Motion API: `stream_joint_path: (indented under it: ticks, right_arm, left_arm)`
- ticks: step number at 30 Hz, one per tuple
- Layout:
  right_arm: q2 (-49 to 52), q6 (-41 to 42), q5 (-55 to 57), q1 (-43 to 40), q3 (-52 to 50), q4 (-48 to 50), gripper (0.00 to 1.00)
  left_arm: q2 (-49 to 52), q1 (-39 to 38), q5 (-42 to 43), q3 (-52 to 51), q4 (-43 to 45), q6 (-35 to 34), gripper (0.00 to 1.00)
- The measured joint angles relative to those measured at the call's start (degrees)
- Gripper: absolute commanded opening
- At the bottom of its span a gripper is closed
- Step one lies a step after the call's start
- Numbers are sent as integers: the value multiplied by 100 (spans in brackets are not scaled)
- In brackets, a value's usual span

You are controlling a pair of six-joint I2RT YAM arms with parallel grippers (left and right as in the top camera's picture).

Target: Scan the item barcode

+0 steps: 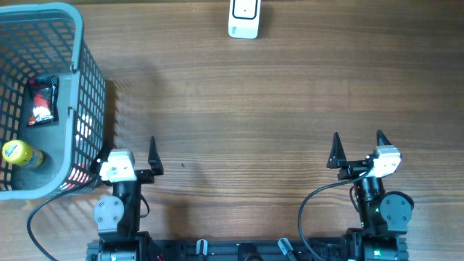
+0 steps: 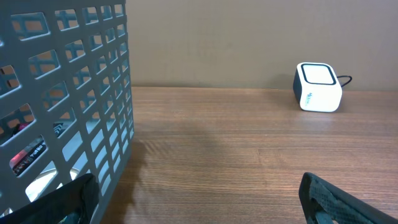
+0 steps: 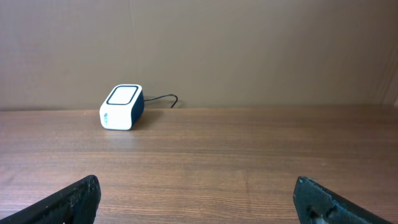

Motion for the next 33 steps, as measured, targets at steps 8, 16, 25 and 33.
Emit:
stream_joint_path:
  ticks: [8,16,25,33]
  right_arm:
    - [0,-2,0,0,0,0,100]
    - [0,-2,0,0,0,0,100]
    - [0,-2,0,0,0,0,100]
    - [0,-2,0,0,0,0,100]
  left_arm:
    - [0,-299,0,0,0,-2,100]
    - [0,-299,0,0,0,0,100]
    - [0,-299,0,0,0,-2,100]
    - [0,-299,0,0,0,0,100]
